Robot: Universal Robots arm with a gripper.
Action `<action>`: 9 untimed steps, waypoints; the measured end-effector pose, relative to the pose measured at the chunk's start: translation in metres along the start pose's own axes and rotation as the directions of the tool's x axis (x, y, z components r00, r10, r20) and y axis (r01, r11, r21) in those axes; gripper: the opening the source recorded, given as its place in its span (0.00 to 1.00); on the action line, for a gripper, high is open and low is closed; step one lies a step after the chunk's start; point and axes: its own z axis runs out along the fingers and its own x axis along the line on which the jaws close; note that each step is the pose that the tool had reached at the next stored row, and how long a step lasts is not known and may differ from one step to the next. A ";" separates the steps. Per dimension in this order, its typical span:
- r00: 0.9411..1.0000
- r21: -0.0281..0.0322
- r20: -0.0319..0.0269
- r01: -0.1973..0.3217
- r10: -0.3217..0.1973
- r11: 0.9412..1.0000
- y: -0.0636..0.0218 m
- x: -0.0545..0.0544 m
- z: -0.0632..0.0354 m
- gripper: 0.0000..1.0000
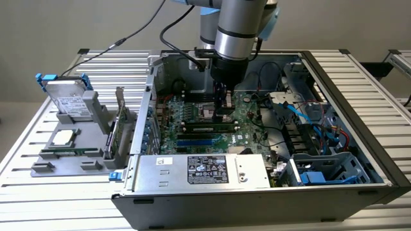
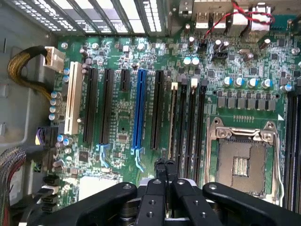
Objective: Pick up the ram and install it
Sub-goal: 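Press down the ram until it locks into place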
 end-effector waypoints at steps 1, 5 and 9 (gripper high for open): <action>1.000 0.000 0.000 0.000 0.000 1.000 0.0000 0.000 0.0000 0.10; 1.000 0.000 0.000 0.000 0.000 1.000 0.0000 0.000 0.0000 0.10; 1.000 0.000 0.000 0.000 0.000 1.000 0.0000 0.000 0.0000 0.10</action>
